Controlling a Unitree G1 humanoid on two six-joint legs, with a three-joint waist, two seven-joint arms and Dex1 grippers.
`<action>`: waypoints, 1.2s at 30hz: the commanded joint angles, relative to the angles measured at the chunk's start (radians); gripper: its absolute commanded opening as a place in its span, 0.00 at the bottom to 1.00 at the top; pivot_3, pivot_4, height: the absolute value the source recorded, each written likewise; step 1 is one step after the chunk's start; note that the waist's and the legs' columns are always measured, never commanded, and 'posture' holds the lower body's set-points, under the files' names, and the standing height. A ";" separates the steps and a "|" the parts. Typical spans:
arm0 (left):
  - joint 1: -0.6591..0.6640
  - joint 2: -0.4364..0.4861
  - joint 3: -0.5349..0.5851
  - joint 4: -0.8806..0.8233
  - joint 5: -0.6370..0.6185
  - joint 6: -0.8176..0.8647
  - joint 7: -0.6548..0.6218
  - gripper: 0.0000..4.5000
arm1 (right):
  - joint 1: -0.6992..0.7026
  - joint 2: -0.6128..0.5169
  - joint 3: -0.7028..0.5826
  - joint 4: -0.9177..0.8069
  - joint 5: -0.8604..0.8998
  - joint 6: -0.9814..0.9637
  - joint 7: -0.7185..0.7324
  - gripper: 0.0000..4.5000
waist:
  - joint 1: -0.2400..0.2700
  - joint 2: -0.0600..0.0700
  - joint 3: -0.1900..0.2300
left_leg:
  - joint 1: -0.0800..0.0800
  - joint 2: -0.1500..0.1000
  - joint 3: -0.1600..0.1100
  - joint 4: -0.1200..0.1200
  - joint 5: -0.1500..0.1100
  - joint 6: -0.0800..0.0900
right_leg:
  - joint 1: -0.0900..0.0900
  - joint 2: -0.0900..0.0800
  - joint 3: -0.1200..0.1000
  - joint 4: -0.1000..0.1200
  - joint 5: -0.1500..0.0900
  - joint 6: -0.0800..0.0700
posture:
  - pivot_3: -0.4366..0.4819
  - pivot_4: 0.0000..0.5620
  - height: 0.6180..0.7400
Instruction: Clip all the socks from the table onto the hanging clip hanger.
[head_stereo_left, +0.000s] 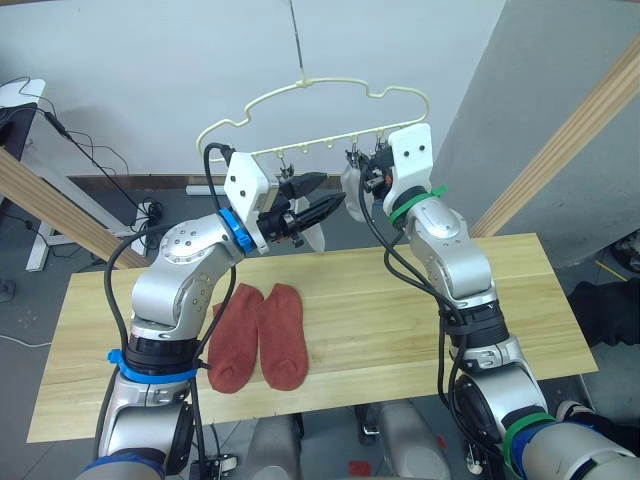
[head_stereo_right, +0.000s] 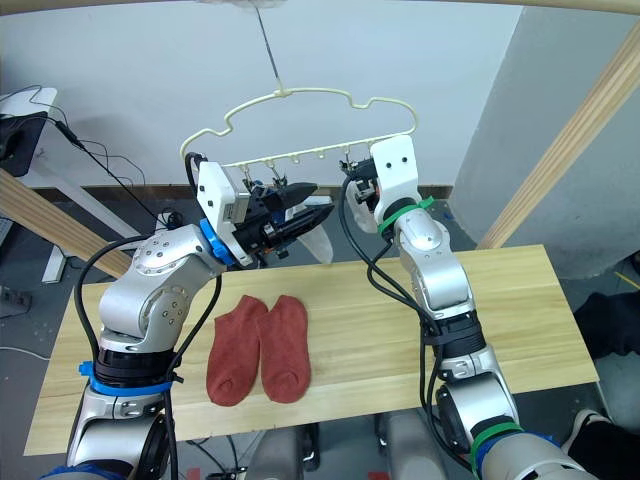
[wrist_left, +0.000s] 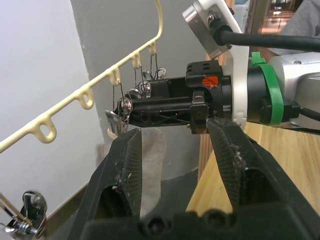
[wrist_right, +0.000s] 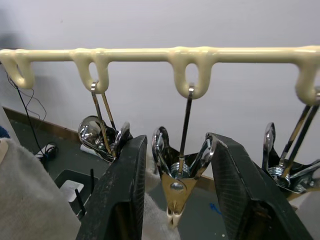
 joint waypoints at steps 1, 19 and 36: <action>0.003 0.000 0.001 -0.039 -0.002 -0.020 -0.003 0.51 | -0.034 0.006 -0.007 -0.015 0.008 -0.028 0.010 0.43 | 0.000 0.000 0.000 | 0.000 0.000 0.000 0.000 0.000 0.000 | 0.000 0.000 0.000 0.000 0.000 0.000 | 0.33 0.53 1.00; 0.009 -0.010 0.006 -0.056 -0.016 -0.003 0.013 0.51 | -0.063 0.036 -0.012 0.011 0.042 -0.032 0.053 0.43 | 0.000 0.000 0.000 | 0.000 0.000 0.000 0.000 0.000 0.000 | 0.000 0.000 0.000 0.001 0.000 0.000 | 0.33 0.53 1.00; 0.042 -0.007 -0.007 -0.080 0.007 -0.003 0.046 0.51 | -0.063 0.036 -0.032 0.008 0.046 -0.023 0.036 0.06 | 0.000 0.000 0.000 | 0.000 0.000 0.000 0.000 0.000 0.000 | 0.000 0.000 0.000 0.001 0.000 0.000 | 0.33 0.53 1.00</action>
